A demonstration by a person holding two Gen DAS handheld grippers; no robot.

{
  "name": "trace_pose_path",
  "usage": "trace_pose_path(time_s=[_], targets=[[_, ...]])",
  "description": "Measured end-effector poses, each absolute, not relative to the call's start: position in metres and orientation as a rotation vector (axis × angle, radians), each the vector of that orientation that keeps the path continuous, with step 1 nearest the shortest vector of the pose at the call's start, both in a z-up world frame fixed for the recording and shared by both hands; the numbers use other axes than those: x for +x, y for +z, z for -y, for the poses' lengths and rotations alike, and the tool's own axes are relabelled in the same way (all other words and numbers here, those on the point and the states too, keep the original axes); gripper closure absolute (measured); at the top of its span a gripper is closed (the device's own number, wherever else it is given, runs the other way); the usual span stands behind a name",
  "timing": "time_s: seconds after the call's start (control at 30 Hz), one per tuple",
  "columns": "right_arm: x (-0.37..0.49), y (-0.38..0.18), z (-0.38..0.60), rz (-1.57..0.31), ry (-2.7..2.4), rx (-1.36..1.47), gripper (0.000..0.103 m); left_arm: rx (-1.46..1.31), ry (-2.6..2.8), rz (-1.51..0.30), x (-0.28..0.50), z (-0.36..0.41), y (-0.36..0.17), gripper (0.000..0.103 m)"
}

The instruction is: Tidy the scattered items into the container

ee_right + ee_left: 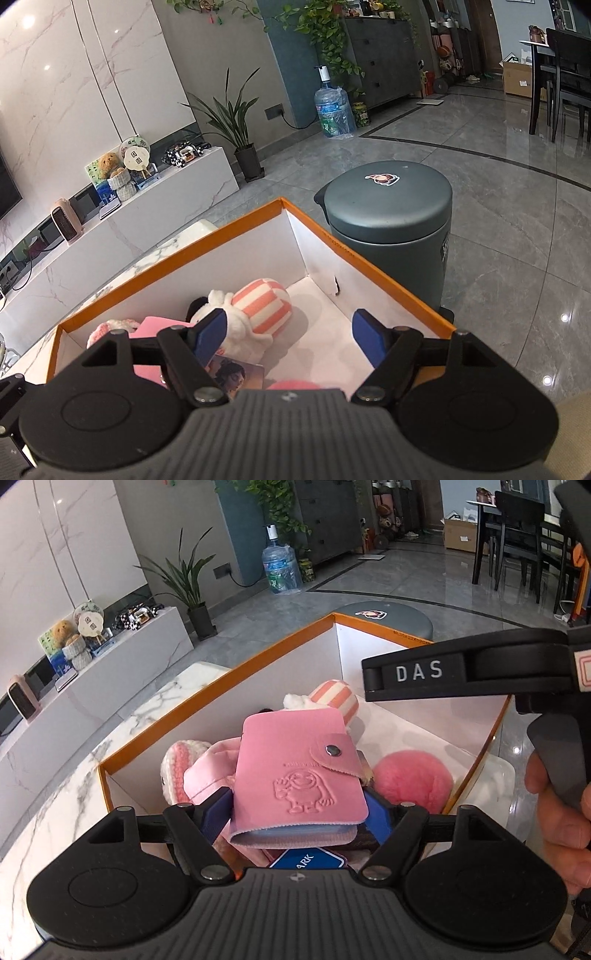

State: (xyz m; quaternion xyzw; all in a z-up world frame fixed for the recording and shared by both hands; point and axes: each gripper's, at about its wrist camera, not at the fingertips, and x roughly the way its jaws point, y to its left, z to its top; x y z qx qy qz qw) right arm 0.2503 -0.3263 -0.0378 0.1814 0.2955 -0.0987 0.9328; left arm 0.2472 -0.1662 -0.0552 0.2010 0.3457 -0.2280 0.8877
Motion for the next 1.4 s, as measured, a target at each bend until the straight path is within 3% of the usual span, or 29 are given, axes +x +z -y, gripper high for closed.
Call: trace_pose_path(time_s=[0.9,1.4], targets=[[0.248,-0.036,0.320,-0.616,-0.198,0.329,0.024,0.436,-0.532,-0.673,0.235,0.168,-0.049,0.013],[0.223,-0.016,0.311,-0.648,-0.192,0.371,0.020,0.360,-0.408,-0.651,0.215,0.140,-0.014,0.013]])
